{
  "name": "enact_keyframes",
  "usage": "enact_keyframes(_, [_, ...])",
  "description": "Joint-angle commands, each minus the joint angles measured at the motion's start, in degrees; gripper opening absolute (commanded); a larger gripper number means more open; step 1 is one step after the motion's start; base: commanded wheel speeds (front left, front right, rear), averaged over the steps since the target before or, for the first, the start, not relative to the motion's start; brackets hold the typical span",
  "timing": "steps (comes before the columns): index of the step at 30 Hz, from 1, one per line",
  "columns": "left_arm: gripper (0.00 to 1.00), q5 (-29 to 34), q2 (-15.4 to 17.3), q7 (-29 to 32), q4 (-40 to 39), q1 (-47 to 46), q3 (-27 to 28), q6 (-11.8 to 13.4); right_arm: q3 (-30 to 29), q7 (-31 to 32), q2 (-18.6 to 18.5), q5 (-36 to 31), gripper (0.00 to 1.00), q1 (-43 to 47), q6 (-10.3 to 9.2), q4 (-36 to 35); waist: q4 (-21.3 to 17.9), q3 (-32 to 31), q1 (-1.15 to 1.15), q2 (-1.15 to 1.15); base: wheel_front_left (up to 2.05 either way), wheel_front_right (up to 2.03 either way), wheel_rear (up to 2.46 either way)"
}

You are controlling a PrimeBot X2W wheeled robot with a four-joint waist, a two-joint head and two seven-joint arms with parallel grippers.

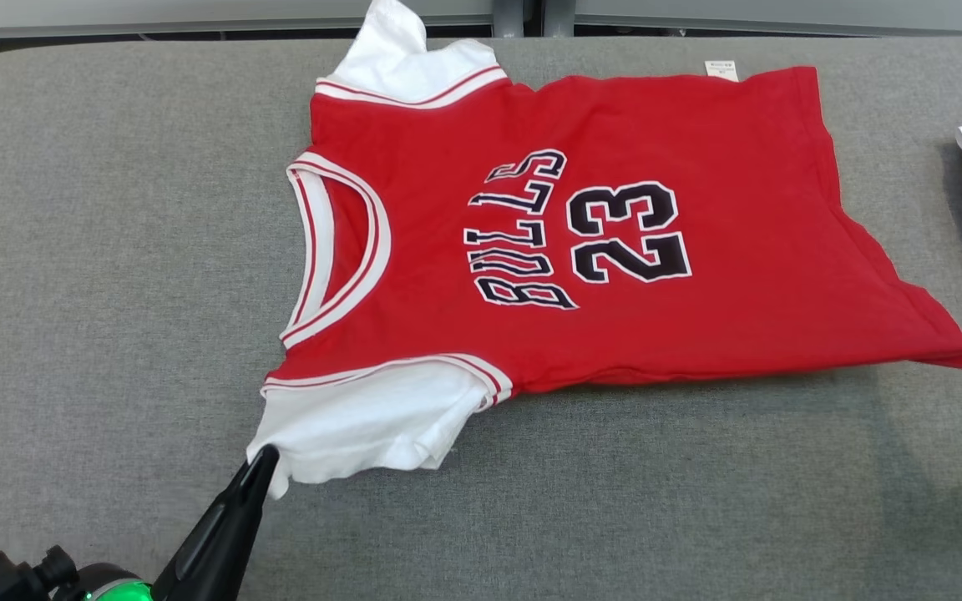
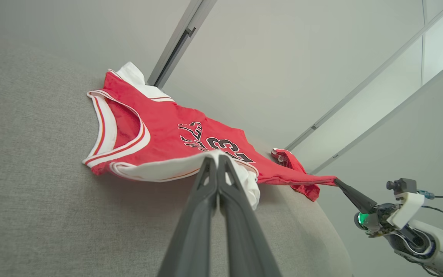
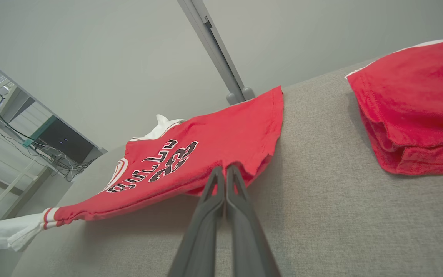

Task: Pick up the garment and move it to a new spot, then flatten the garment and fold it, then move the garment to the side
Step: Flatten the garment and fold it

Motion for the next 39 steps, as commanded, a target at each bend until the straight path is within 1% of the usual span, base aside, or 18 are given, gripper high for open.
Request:
enact_keyframes(1, [0.0, -0.24, 0.07, 0.31, -0.76, 0.92, -0.04, 0.75, -0.94, -0.32, -0.47, -0.24, 0.0, 1.7, -0.02, -0.7, 0.14, -0.66, 0.0, 0.0, 0.0, 0.0, 0.0])
enact_keyframes(4, [0.0, -1.2, -0.72, 0.66, -1.41, 0.78, -0.11, 1.67, -1.57, -0.32, -0.5, -0.52, 0.0, 3.85, -0.02, -1.58, 0.02, -1.07, 0.0, 0.0, 0.0, 0.0, 0.0])
enact_keyframes(7, [0.0, -1.41, -1.3, 1.22, -0.76, -1.2, -0.5, 1.54, -0.8, 0.2, 0.22, -0.43, 0.0, 3.75, -0.02, -1.42, 0.09, -1.03, 0.0, 0.0, 0.0, 0.0, 0.0])
enact_keyframes(9, [0.0, -1.97, -2.7, 1.91, 0.65, -3.98, -1.11, 1.12, 0.09, 0.94, 1.28, -0.16, 0.0, 2.24, -0.02, -0.63, 0.43, -0.7, 0.0, 0.0, 0.0, 0.0, 0.0])
enact_keyframes(10, [0.0, -1.61, -3.11, 2.29, 1.72, -5.9, -1.36, 0.9, 0.55, 1.38, 1.81, -0.01, 0.0, 1.36, -0.02, -0.16, 0.6, -0.36, 0.0, 0.0, 0.0, 0.0, 0.0])
enact_keyframes(15, [0.0, -2.07, -7.31, 4.02, 9.5, -15.68, -2.79, -0.31, 3.49, 3.87, 4.83, 0.29, 0.0, -4.18, -0.02, 3.79, 1.03, 1.04, 0.0, 0.0, 0.0, 0.0, 0.0])
enact_keyframes(17, [0.0, -2.0, -8.58, 4.62, 13.13, -19.45, -3.07, -0.77, 4.04, 4.29, 5.46, 0.1, 0.0, -6.58, -0.02, 6.04, 1.09, 1.83, 0.0, 0.0, 0.0, 0.0, 0.0])
enact_keyframes(21, [0.0, -1.81, -11.09, 4.17, 19.56, -26.19, -2.75, -1.7, 5.27, 4.66, 7.31, 0.05, 0.0, -11.45, -0.02, 8.8, 0.94, 3.76, 0.0, 0.0, 0.0, 0.0, 0.0])
enact_keyframes(24, [0.0, -1.11, -12.0, 3.28, 23.78, -31.56, -1.79, -2.96, 5.49, 3.78, 7.96, 0.21, 0.0, -15.35, -0.02, 10.67, 0.92, 5.64, 0.0, 0.0, 0.0, 0.0, 0.0])
enact_keyframes(27, [0.0, -0.6, -12.01, 3.25, 26.27, -34.66, -1.64, -3.56, 5.8, 3.22, 7.82, -0.26, 0.0, -17.57, -0.02, 11.97, 0.89, 6.88, 0.0, 0.0, 0.0, 0.0, 0.0])
enact_keyframes(33, [0.0, 0.6, -11.98, 5.61, 31.51, -39.31, -3.73, -4.26, 7.39, 3.18, 7.51, -0.74, 0.0, -21.76, -0.02, 14.61, 0.73, 8.59, 0.0, 0.0, 0.0, 0.0, 0.0])
enact_keyframes(39, [0.0, 2.51, -12.09, 5.67, 36.2, -42.75, -5.54, -4.91, 9.68, 2.12, 7.64, -3.2, 0.0, -26.75, -0.02, 17.87, 0.69, 9.63, 0.0, 0.0, 0.0, 0.0, 0.0])
